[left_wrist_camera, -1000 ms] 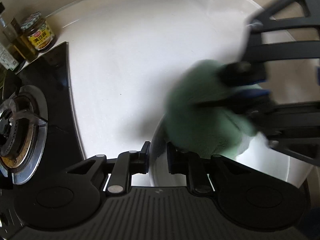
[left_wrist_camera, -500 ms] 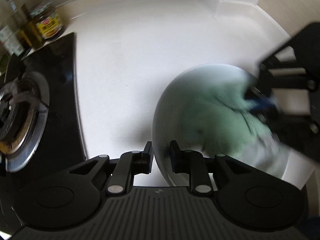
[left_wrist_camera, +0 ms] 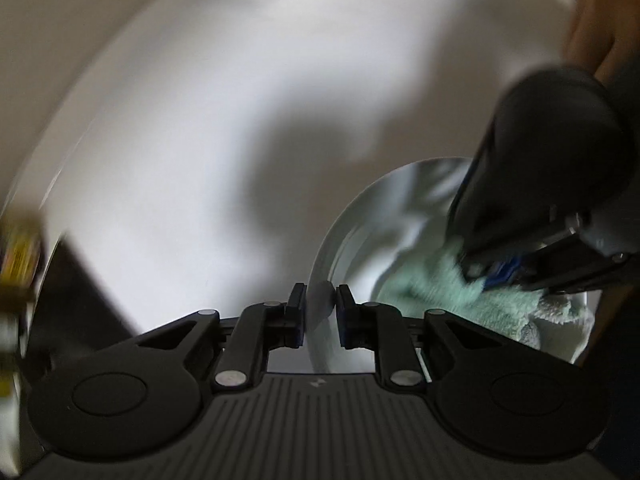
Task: Clean bowl
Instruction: 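Wipe the bowl interior with the towel in the right tool while the left tool holds the rim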
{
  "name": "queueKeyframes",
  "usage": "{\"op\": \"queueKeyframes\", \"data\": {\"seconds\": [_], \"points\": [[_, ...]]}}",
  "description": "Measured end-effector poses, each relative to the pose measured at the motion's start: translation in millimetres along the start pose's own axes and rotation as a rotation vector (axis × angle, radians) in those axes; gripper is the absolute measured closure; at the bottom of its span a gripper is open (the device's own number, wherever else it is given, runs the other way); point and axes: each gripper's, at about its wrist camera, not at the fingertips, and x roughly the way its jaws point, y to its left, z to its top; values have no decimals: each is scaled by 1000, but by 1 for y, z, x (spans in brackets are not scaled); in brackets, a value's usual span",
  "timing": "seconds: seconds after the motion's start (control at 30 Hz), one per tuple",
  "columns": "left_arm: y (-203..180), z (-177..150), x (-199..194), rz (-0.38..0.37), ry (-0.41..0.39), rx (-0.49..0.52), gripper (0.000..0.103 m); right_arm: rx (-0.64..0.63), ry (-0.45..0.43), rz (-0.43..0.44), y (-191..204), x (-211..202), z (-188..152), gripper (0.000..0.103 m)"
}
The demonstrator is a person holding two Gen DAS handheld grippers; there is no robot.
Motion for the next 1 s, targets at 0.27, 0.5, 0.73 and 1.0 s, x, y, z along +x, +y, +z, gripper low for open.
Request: {"op": "queueKeyframes", "data": {"seconds": [0.27,0.5,0.73,1.0], "points": [[46,-32,15,-153,-28,-372,83,34,-39,-158,-18,-17,-9,102],[45,-71,6,-62,-104,-602,81,259,108,-134,-41,-15,-3,102],[38,-78,0,16,-149,-807,76,539,172,154,-40,-11,-1,97],[30,-51,-13,54,-61,-558,80,259,-1,200,-10,-23,16,98]]}}
